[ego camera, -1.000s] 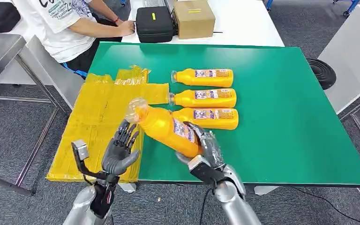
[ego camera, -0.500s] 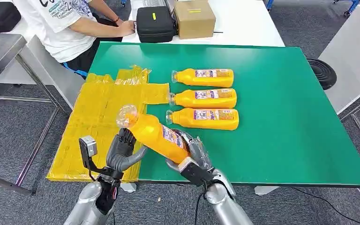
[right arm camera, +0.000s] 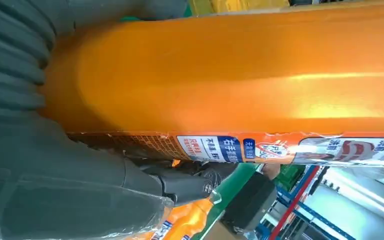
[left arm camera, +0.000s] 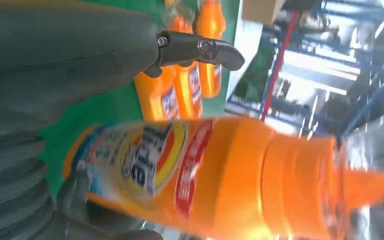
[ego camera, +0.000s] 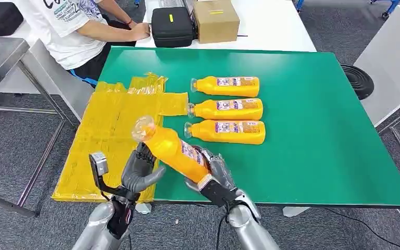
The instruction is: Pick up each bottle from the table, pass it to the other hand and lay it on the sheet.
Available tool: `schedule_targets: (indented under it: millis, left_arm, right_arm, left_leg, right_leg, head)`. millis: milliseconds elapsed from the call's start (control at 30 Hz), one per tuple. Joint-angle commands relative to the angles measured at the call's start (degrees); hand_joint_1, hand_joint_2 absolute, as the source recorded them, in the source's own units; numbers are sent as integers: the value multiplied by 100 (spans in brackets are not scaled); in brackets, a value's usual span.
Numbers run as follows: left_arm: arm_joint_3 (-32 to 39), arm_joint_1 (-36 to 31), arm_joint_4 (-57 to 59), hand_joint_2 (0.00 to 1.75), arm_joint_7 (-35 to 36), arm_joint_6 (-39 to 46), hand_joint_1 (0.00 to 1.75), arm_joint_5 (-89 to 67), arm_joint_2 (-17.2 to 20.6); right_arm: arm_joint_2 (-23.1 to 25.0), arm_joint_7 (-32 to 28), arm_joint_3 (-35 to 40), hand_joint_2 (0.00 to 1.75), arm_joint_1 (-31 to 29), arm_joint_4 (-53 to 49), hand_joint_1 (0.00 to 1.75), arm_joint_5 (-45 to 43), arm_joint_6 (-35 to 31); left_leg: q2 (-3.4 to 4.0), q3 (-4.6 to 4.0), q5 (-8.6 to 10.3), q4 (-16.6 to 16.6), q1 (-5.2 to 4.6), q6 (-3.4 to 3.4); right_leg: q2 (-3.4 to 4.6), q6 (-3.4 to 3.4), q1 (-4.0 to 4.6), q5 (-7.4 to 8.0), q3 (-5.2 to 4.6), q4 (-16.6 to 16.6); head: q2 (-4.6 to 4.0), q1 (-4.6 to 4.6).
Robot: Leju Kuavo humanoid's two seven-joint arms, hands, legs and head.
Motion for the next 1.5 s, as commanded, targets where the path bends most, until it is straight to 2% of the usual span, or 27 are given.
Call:
schedule_targets:
  millis: [33, 367, 533, 833, 933, 1200, 1500]
  left_arm:
    - [-429, -78, -10, 175, -17, -134, 0, -215, 226]
    - [-624, -176, 69, 175, -107, -208, 0, -620, 233]
    - [-710, -531, 538, 175, 17, 450, 0, -1182, 59]
    - [-708, -528, 542, 175, 17, 451, 0, -1182, 63]
    - [-708, -532, 556, 175, 19, 459, 0, -1183, 60]
    - [-664, -956, 978, 175, 194, 341, 0, -920, -90]
    - [-262, -737, 581, 175, 146, -12, 0, -105, 158]
  right_arm:
    - [-86, -24, -241, 175, -137, 122, 175, -85, 90]
    - [-48, -37, -256, 175, -192, 111, 175, -125, 200]
    - [98, 47, 115, 175, -290, 461, 175, 83, 345]
    - [88, 47, 112, 175, -287, 465, 175, 83, 345]
    - [82, 46, 124, 175, -296, 476, 175, 89, 360]
    - [164, 79, 589, 175, -354, 1138, 175, 232, 469]
    - [75, 74, 720, 175, -603, 1729, 175, 249, 548]
  left_leg:
    - [6, 20, -6, -4, 1, -1]
    - [10, 24, -9, -3, 1, -1]
    - [13, 33, -12, -1, 3, -3]
    - [6, 11, -2, -3, 1, 0]
    - [8, 31, -9, -4, 2, -1]
    - [4, 25, -6, -3, 5, -3]
    - [11, 26, -6, -6, 4, -2]
  right_leg:
    - [0, -12, 4, -5, 20, -5]
    - [2, -14, 5, -6, 23, -5]
    - [3, -21, 7, -9, 32, -2]
    - [2, -7, 2, -1, 10, -3]
    - [0, -16, 5, -7, 31, -5]
    - [-3, -16, 8, -5, 27, -6]
    - [4, -14, 7, -3, 25, -7]
  head:
    - [0, 0]
    - [0, 0]
    - [0, 0]
    - [0, 0]
    - [0, 0]
    - [0, 0]
    - [0, 0]
